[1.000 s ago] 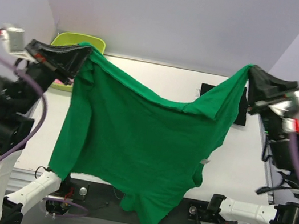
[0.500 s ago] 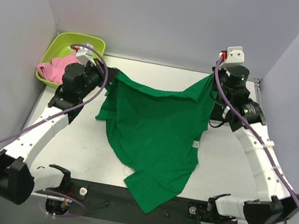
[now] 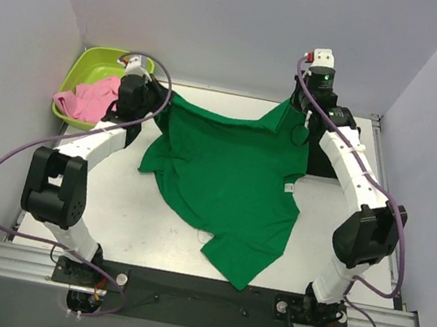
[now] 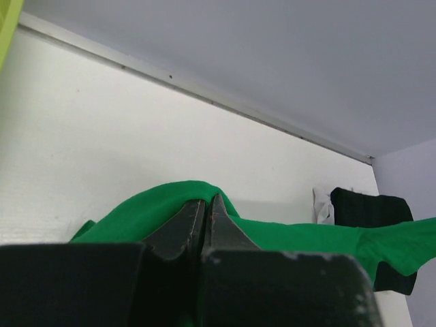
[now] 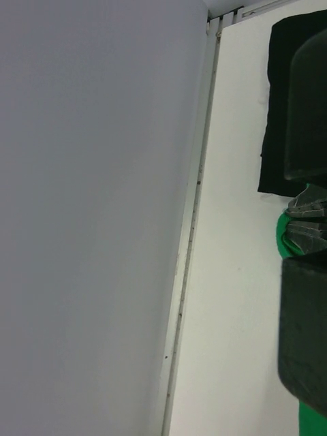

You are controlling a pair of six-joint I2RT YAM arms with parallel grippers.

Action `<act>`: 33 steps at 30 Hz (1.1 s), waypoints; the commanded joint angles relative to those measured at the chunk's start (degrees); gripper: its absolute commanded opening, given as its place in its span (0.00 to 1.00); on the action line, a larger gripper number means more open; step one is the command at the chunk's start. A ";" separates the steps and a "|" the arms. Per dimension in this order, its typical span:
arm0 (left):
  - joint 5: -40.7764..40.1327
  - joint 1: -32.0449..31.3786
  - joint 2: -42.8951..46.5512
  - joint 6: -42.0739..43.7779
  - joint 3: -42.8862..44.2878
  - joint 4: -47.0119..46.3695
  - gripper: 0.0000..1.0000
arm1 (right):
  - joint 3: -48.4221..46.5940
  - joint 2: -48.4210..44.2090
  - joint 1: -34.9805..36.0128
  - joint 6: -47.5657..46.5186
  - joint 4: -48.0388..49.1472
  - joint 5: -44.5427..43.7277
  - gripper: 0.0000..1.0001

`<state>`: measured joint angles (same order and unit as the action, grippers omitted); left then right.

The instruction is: Fold and stack the t-shirts

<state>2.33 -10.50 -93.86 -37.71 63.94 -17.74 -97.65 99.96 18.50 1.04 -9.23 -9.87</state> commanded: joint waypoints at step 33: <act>1.89 -11.20 38.68 16.80 15.51 6.05 0.00 | 5.99 -38.89 55.87 -64.06 40.79 -27.58 0.00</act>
<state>2.92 -21.08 -52.21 -19.64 78.56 -10.52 -87.42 57.01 75.79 -60.12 26.85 -36.88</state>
